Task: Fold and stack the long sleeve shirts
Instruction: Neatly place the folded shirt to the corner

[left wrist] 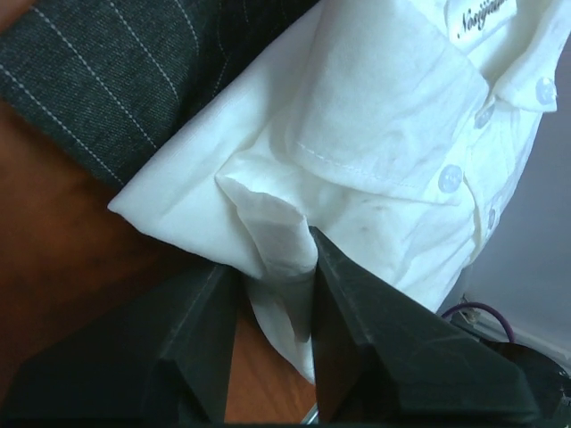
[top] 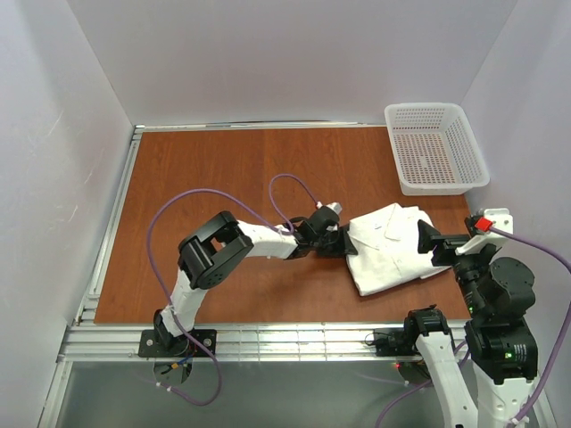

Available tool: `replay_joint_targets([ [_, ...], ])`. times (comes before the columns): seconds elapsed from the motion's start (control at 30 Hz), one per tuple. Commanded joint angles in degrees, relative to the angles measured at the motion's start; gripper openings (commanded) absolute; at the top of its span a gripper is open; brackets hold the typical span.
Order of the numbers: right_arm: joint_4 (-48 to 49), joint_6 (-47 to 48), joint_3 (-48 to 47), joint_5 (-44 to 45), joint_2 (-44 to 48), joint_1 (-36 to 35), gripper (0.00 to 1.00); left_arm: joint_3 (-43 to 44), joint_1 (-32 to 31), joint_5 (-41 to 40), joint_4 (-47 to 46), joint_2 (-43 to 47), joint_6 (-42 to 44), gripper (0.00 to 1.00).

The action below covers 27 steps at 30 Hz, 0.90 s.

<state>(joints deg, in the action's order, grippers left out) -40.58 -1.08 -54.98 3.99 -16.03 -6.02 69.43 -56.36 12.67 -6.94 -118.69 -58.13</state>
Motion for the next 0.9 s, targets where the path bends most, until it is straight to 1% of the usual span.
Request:
replay_joint_targets([
  [0.0, 0.06, 0.38, -1.53, -3.72, -3.73, -0.22, 0.99, 5.09, -1.12, 0.7, 3.32, -2.24, 1.87, 0.33],
  [0.07, -2.21, 0.9, -2.58, -7.32, -5.75, -0.22, 0.99, 4.76, -1.12, -1.84, 4.3, -0.24, 3.37, 0.39],
  [0.1, -3.1, 0.99, -2.76, -8.98, -7.07, -0.22, 0.99, 2.75, -1.12, -3.16, 4.48, 0.91, 3.46, 0.43],
  [0.13, -3.89, 0.91, -2.94, -9.69, -9.78, -0.31, 0.99, 1.25, -0.77, -4.22, 4.57, 2.4, 3.37, 0.52],
  [0.2, -6.0, 0.73, -2.68, -11.97, -14.35, -0.22, 0.99, -3.3, -0.07, -5.98, 4.57, 6.88, 2.67, 0.61],
  [0.23, -6.53, 0.47, -2.59, -12.68, -15.94, -0.31, 0.99, -4.73, 0.98, -6.25, 4.74, 8.38, 2.41, 0.68],
  [0.37, -8.81, -0.06, -3.29, -16.64, -24.64, -0.31, 0.99, -11.32, 4.58, -7.92, 8.33, 16.11, 1.88, 0.79],
  [0.4, -9.69, -0.06, -3.55, -17.78, -28.32, -0.65, 0.96, -12.64, 6.68, -8.09, 8.95, 19.26, 2.05, 0.8],
  [0.47, -10.57, -0.24, -3.55, -18.05, -32.03, -1.53, 0.93, -16.42, 9.24, -8.01, 10.89, 23.05, 2.14, 0.8],
  [0.5, -10.84, -0.41, -3.03, -17.53, -35.52, -3.28, 0.9, -17.47, 12.29, -7.75, 12.03, 26.9, 2.66, 0.8],
  [0.57, -10.75, -2.16, -2.33, -15.34, -38.8, -6.53, 0.85, -20.03, 15.56, -7.74, 13.7, 30.61, 3.81, 0.79],
  [0.6, -10.32, -3.21, -1.89, -12.28, -41.77, -10.9, 0.82, -20.56, 18.8, -8.01, 15.88, 32.8, 5.81, 0.79],
  [0.67, -7.95, -6.19, -0.75, -10.15, -44.77, -14.97, 0.81, -20.83, 21.71, -8.8, 18.44, 38.17, 8.02, 0.79],
  [0.7, -6.55, -7.26, -0.31, -8.92, -47.31, -17.59, 0.77, -20.83, 25.12, -8.89, 20.89, 39.75, 9.25, 0.79],
  [0.73, -5.14, -8.05, 0.92, -8.39, -48.38, -18.4, 0.74, -20.83, 26.81, -8.45, 21.96, 41.16, 11.26, 0.79],
  [0.77, -2.08, -9.36, 1.28, -7.86, -49.52, -19.37, 0.73, -20.91, 28.74, -8.1, 22.93, 44.39, 12.41, 0.79],
  [0.8, -0.74, -9.81, 1.8, -6.29, -51.97, -21.12, 0.68, -21.0, 32.41, -7.49, 24.41, 45.73, 13.47, 0.79],
  [0.87, 2.06, -10.52, 2.07, -4.27, -54.7, -22.62, 0.64, -21.52, 35.78, -6.69, 25.39, 49.85, 16.72, 0.79],
])
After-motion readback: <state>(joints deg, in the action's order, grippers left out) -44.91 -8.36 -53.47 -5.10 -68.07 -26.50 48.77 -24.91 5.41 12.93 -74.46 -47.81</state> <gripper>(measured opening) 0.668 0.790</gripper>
